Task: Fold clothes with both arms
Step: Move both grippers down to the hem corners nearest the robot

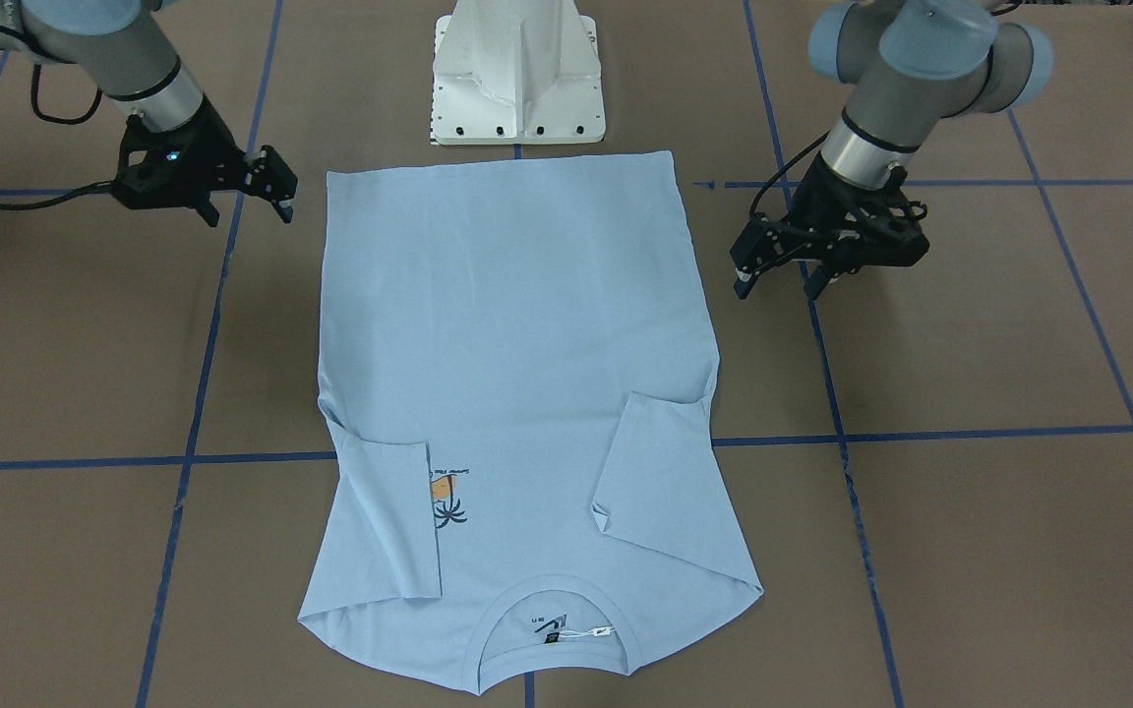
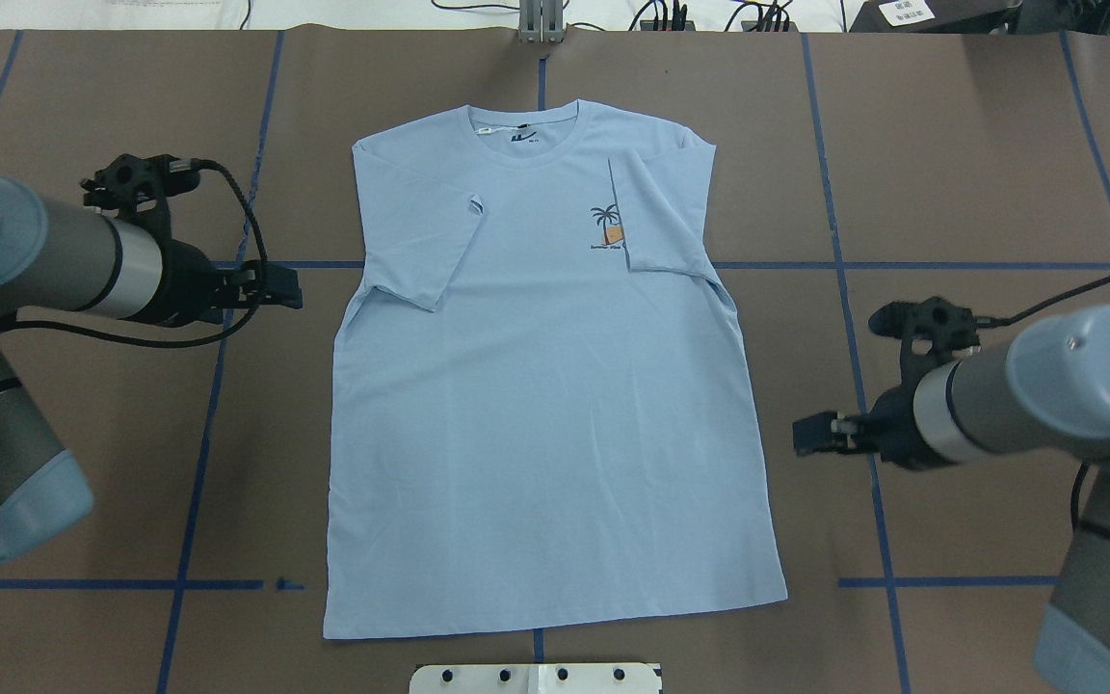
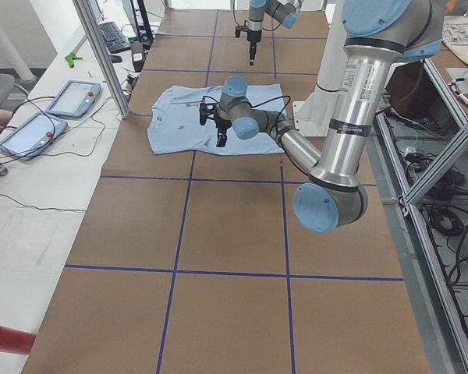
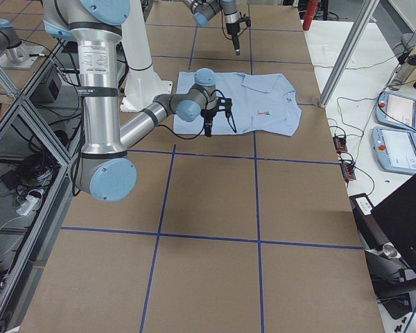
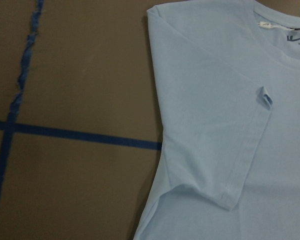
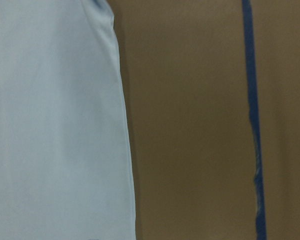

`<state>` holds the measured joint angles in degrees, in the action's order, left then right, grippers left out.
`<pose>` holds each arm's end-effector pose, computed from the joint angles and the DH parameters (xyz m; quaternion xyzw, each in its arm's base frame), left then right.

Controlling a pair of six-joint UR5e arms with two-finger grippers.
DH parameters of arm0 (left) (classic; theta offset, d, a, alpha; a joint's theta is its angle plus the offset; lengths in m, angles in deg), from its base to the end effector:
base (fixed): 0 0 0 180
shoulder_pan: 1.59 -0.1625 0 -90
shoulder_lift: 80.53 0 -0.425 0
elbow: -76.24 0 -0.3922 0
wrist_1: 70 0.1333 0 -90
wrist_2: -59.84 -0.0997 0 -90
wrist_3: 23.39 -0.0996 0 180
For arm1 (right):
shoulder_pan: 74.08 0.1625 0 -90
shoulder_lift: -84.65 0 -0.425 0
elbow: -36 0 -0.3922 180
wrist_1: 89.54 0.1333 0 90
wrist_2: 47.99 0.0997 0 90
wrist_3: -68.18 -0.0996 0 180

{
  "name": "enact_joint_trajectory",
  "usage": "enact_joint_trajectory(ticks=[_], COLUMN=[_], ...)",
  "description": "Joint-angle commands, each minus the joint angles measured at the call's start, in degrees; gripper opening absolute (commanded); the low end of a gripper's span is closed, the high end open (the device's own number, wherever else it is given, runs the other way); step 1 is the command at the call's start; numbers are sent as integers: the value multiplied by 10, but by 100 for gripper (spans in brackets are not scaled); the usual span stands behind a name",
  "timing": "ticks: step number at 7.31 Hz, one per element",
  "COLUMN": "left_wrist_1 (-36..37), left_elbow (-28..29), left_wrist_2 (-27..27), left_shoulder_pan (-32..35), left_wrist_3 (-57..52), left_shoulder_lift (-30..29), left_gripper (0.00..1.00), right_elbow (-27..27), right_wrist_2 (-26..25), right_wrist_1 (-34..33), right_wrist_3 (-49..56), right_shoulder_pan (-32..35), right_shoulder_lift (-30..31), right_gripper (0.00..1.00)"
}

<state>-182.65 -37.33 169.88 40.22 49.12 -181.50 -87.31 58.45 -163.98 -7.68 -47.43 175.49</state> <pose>0.3339 -0.4317 0.3243 0.1004 0.4852 -0.1007 0.8628 -0.3661 -0.3013 0.3667 0.0180 -0.4231 0.0407 0.9050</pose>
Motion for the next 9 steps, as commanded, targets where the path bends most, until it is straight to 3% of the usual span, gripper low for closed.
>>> enact_joint_trajectory(ticks=[1,3,5,9], left_wrist_1=[1,1,1,1], left_elbow=[-39,-40,-40,-37], left_wrist_2=[-1,-3,-3,-3], left_shoulder_pan=[-1,-1,-1,-1], left_wrist_3=[0,1,1,0], left_shoulder_lift=[31,32,31,31], left_gripper=[100,100,100,100], right_elbow=[-3,49,48,48], right_wrist_2=[-122,-125,-121,-115], right_wrist_1=[2,3,1,-4], right_wrist_3=[-93,-97,-97,-95], right_shoulder_pan=[-154,-182,-182,-179], right_shoulder_lift=[9,-19,-24,-31], right_gripper=[99,98,89,8])
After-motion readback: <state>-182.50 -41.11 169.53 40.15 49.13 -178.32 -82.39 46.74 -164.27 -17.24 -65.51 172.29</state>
